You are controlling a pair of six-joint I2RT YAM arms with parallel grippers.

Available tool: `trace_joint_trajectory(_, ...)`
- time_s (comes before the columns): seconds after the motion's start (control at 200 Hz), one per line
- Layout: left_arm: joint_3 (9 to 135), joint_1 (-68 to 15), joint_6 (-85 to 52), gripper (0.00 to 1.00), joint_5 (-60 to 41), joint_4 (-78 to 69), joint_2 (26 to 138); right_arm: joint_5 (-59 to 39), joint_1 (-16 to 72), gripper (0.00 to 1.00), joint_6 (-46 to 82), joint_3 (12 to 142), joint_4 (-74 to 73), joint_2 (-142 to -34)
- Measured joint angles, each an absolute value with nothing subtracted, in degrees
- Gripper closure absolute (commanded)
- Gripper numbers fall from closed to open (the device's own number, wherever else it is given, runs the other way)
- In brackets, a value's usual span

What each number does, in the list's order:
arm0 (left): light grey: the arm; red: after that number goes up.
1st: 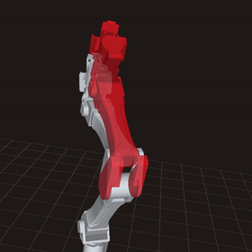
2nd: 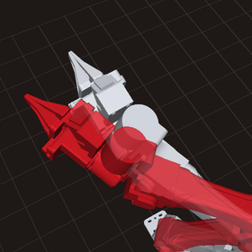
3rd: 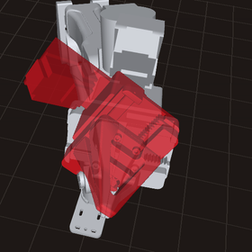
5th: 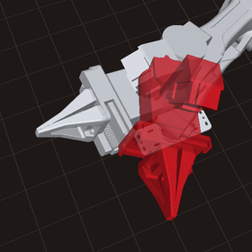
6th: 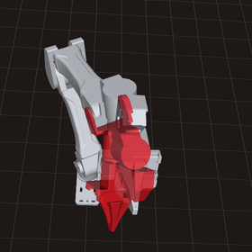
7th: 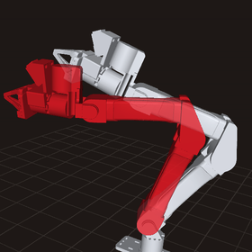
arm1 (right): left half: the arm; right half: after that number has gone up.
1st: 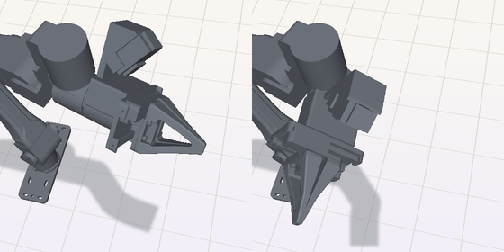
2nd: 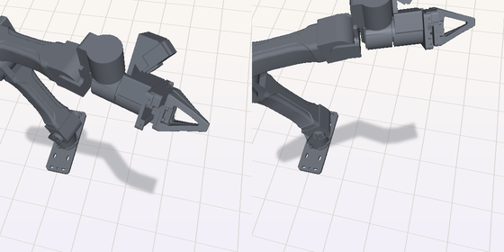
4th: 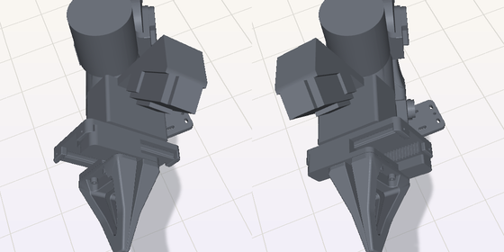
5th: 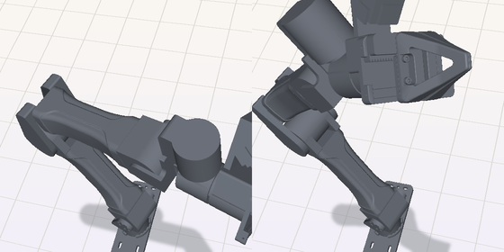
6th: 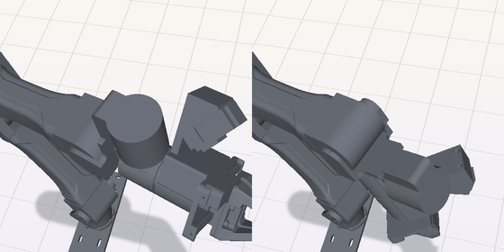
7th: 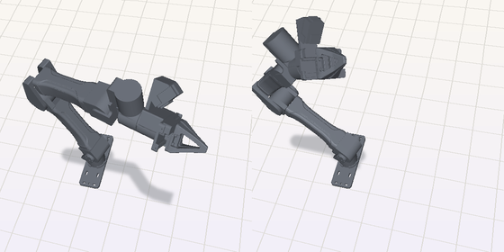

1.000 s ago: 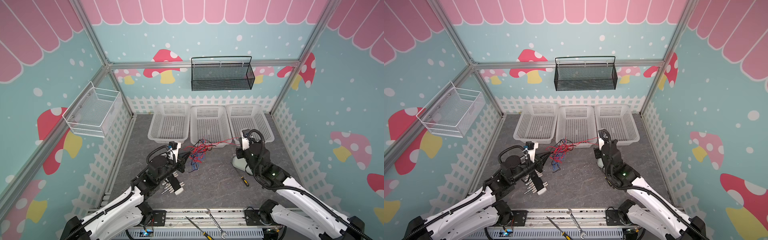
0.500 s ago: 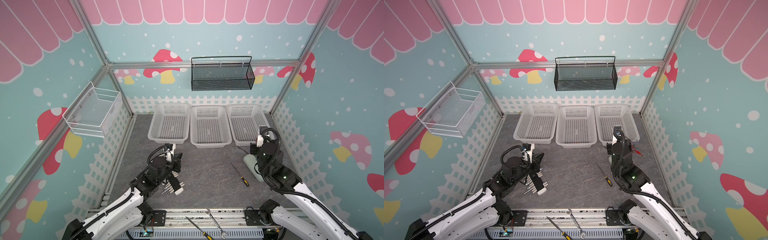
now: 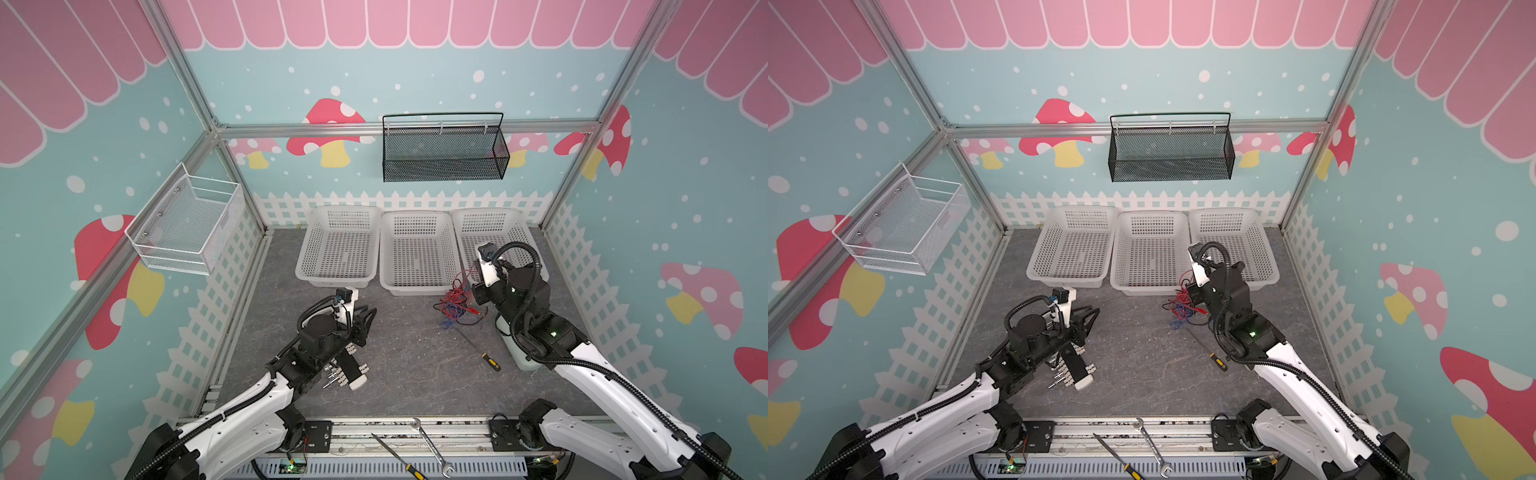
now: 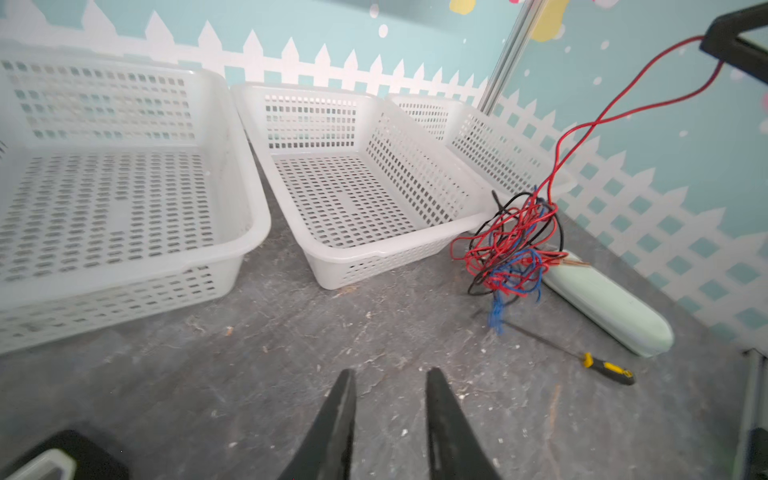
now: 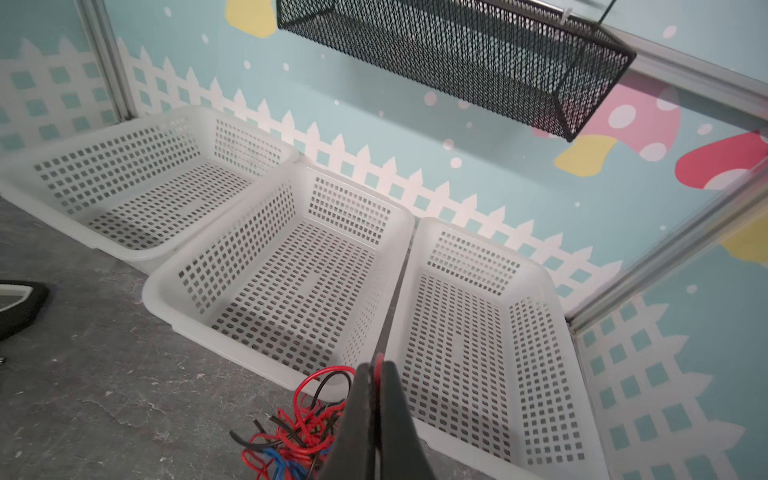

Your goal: Untangle the cables

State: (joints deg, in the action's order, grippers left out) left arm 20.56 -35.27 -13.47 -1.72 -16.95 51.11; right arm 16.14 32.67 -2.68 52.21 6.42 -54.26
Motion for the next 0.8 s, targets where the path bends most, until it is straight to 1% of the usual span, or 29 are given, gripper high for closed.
trace_joint_trajectory(0.08, 19.7, -35.35, -12.43, 0.45, -2.66, -19.94, 52.45, 12.69, 32.67, 1.0, -3.22, 53.17, 5.74, -54.26)
trace_joint_trajectory(0.215, 18.65, -36.07, -10.92, 0.4, -4.03, -24.01, 54.59, 6.61, 32.67, 1.0, -3.9, 54.35, 5.28, -54.85)
trace_joint_trajectory(0.305, 18.65, -37.1, -9.61, 0.33, -4.86, -26.09, 56.05, 3.07, 32.67, 1.0, -4.25, 55.37, 5.13, -56.1)
trace_joint_trajectory(0.32, 18.68, -37.39, -9.17, 0.28, -4.97, -26.48, 56.34, 2.33, 32.67, 1.0, -4.29, 55.59, 5.15, -56.36)
trace_joint_trajectory(0.335, 18.68, -37.65, -8.95, 0.26, -5.06, -26.85, 56.6, 1.76, 32.67, 1.0, -4.32, 55.77, 5.15, -56.55)
trace_joint_trajectory(0.355, 18.68, -38.0, -8.38, 0.14, -5.13, -27.31, 57.01, 0.89, 32.67, 1.0, -4.36, 56.07, 5.17, -56.88)
trace_joint_trajectory(0.38, 18.72, -38.57, -7.88, 0.09, -5.23, -28.01, 57.67, -0.14, 32.67, 1.0, -4.38, 56.45, 5.15, -57.21)
trace_joint_trajectory(0.39, 18.72, -38.76, -7.57, 0.03, -5.23, -28.25, 57.84, -0.56, 32.67, 1.0, -4.45, 56.6, 5.17, -57.36)
trace_joint_trajectory(0.405, 18.79, -39.09, -7.7, 0.01, -5.26, -28.75, 58.28, -1.26, 32.67, 1.0, -4.47, 56.88, 5.19, -57.58)
trace_joint_trajectory(0.61, 23.16, -42.44, -5.54, 0.01, -6.07, -34.24, 67.59, -8.4, 32.67, 1.0, -4.64, 59.13, 4.97, -58.83)
trace_joint_trajectory(0.8, 26.61, -43.81, -5.56, 0.03, -4.93, -44.66, 77.56, -12.38, 32.69, 1.0, -4.4, 59.35, 4.62, -59.24)
